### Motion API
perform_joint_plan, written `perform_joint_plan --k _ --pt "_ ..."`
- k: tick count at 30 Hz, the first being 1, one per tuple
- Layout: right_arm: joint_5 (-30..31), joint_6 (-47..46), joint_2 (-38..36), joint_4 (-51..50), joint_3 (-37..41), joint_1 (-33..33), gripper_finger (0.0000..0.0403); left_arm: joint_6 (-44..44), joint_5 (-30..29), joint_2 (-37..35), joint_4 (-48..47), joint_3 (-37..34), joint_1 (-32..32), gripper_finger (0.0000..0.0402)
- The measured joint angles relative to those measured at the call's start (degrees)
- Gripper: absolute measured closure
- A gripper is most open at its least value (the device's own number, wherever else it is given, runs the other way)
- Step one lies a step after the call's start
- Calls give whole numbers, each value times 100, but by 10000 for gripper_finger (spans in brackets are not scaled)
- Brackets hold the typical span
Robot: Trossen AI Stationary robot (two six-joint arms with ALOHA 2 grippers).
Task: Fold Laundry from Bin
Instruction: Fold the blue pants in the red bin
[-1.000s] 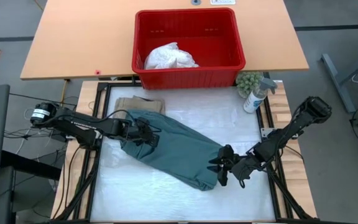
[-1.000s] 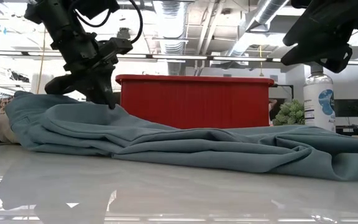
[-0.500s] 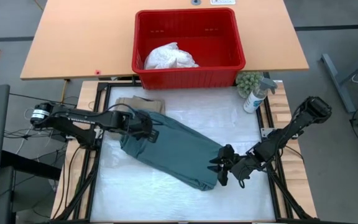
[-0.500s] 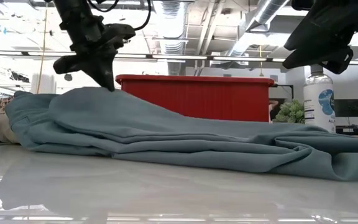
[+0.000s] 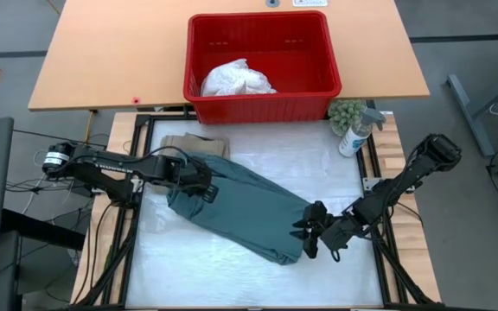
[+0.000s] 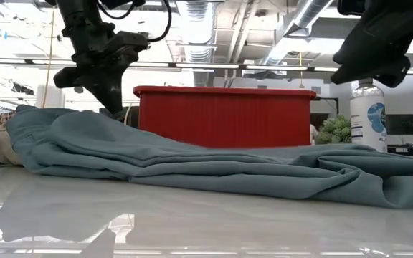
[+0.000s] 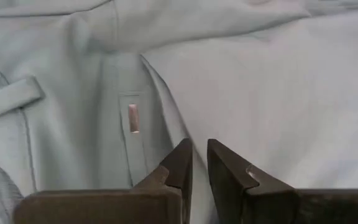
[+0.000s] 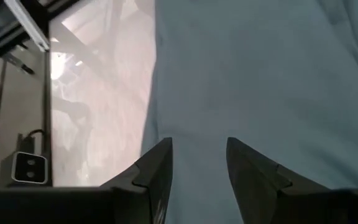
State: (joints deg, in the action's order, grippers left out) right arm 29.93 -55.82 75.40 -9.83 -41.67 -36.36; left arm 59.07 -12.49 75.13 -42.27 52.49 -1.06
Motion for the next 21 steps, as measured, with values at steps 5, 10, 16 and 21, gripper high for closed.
perform_joint_plan --k 5,10,16,21 --pt "-6 -135 2 -184 -2 31 227 -513 -100 0 -12 21 4 358" --pt "-6 -135 2 -181 -2 97 227 -608 -306 -2 -236 24 4 373" --pt "-6 -136 4 -176 -2 127 227 -537 -155 -174 -271 24 3 380" --pt "-6 -180 4 -168 -2 127 227 -856 143 -690 910 23 -251 384"
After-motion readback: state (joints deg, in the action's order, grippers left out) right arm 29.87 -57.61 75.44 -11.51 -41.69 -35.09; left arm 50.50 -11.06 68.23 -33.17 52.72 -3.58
